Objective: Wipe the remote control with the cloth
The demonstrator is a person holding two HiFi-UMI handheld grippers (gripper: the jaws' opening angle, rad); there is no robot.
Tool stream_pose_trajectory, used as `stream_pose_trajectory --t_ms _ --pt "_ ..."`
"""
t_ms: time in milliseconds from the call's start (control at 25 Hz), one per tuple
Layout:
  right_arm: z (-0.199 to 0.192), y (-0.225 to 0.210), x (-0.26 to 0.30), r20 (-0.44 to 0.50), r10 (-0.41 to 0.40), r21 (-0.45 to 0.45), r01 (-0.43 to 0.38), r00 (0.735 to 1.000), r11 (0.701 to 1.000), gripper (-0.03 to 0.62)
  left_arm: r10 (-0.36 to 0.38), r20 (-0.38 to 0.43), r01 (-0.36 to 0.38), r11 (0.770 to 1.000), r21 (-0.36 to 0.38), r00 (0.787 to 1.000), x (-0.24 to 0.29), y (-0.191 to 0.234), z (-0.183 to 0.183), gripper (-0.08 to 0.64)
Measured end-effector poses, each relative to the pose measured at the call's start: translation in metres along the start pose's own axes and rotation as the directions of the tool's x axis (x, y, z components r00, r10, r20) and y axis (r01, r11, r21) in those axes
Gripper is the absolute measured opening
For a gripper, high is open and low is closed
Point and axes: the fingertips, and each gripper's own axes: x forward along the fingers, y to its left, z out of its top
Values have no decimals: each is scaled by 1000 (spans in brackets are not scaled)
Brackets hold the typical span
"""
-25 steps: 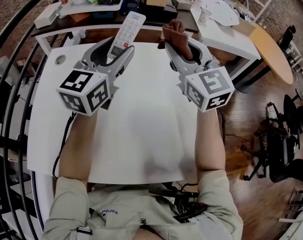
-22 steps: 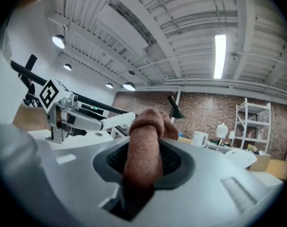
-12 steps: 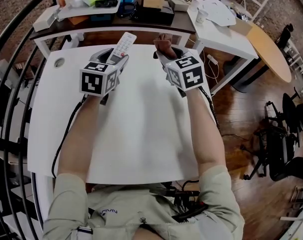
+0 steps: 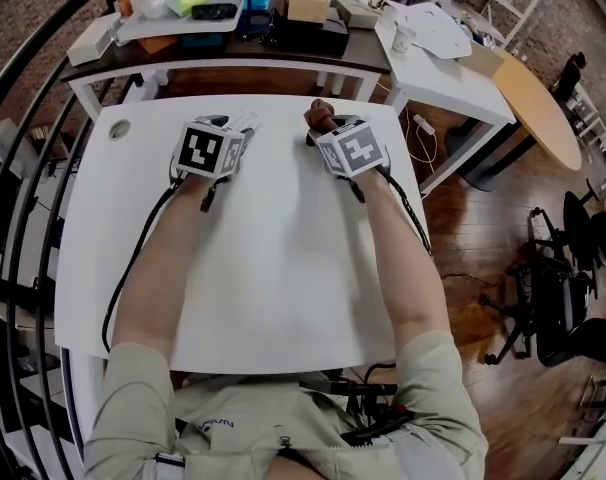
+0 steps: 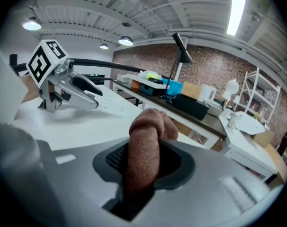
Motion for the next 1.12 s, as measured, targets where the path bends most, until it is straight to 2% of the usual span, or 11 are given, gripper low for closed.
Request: stream_pose_trajectory --t_ms 40,80,120,160,280,440,560,680,840,1040,1120 --pt "-4 0 3 -19 2 0 -2 1000 1000 118 8 -6 -8 1000 -1 1000 1 2 -1 241" --pt "-7 0 5 -36 4 2 -4 999 1000 118 23 -9 -23 1000 1 1000 1 6 -2 164" --pt "-10 1 8 -53 7 3 -7 999 1000 118 40 -12 -40 999 8 999 0 9 -2 38" --pt "-13 1 10 -70 10 4 -10 998 1000 120 48 -19 -48 999 16 999 1 10 -2 6" --pt "-24 4 16 -106 13 5 -13 994 1000 123 25 -57 -22 999 39 998 6 6 -8 6" --pt "-26 5 19 -104 12 8 -11 994 1000 130 17 -75 -14 999 46 997 11 4 -17 6" --pt "-26 4 17 -94 19 18 -18 995 1000 177 27 -50 -25 999 42 998 7 3 -16 27" --pt "-20 1 5 -54 14 42 -12 998 999 262 35 27 -35 999 34 999 -2 4 -2 111" --pt "11 -3 -27 88 -32 49 28 996 998 270 55 174 -59 998 13 983 -31 7 25 181" --pt "55 -6 -85 281 -133 53 123 950 991 266 81 346 -94 995 20 935 -89 -7 63 193" --pt "67 -1 -111 339 -161 55 151 927 987 218 85 414 -105 994 26 906 -117 -17 77 182"
